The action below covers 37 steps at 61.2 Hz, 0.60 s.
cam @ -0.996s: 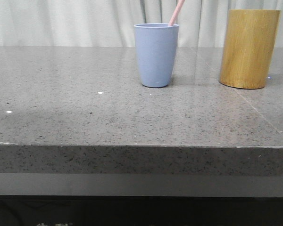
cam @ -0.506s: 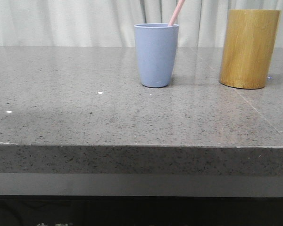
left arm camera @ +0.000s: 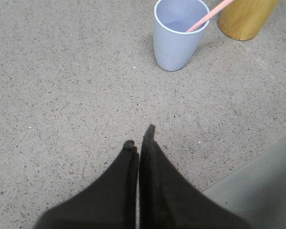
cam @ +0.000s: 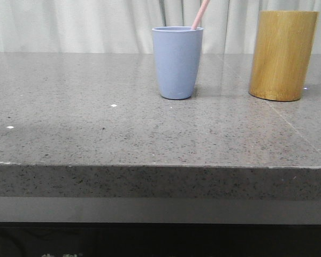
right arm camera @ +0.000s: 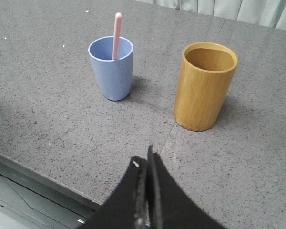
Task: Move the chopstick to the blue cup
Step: 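Open the right gripper to release the chopstick and withdraw it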
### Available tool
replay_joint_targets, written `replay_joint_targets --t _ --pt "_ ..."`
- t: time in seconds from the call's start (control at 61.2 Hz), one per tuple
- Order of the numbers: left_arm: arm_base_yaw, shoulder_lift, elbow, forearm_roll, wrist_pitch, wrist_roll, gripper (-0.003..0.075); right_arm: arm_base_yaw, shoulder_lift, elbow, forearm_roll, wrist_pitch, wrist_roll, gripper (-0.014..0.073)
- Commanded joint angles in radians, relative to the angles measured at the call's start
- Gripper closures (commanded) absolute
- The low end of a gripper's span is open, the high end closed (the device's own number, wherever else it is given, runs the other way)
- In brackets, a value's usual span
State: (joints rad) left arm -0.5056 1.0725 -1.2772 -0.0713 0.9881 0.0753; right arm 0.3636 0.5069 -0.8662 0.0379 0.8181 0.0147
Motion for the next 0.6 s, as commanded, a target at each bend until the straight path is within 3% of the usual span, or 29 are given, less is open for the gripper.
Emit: replay_joint_targets --t 0.0,0.441,0.588 --pt "0.003 -0.018 -0.025 -0.013 -0.061 -0.007 0.0739 -0.003 0.003 -0.022 -0.013 -0.086 0.002 0.0661" --pt "0.004 -0.02 -0.016 -0.011 -0.067 -0.007 0.0739 -0.003 0.003 -0.022 -0.013 -0.083 0.002 0.0661" --pt "0.037 -0.087 0.052 0.061 -0.147 -0.002 0.0739 -0.003 0.003 -0.022 -0.013 -0.08 0.002 0.0661"
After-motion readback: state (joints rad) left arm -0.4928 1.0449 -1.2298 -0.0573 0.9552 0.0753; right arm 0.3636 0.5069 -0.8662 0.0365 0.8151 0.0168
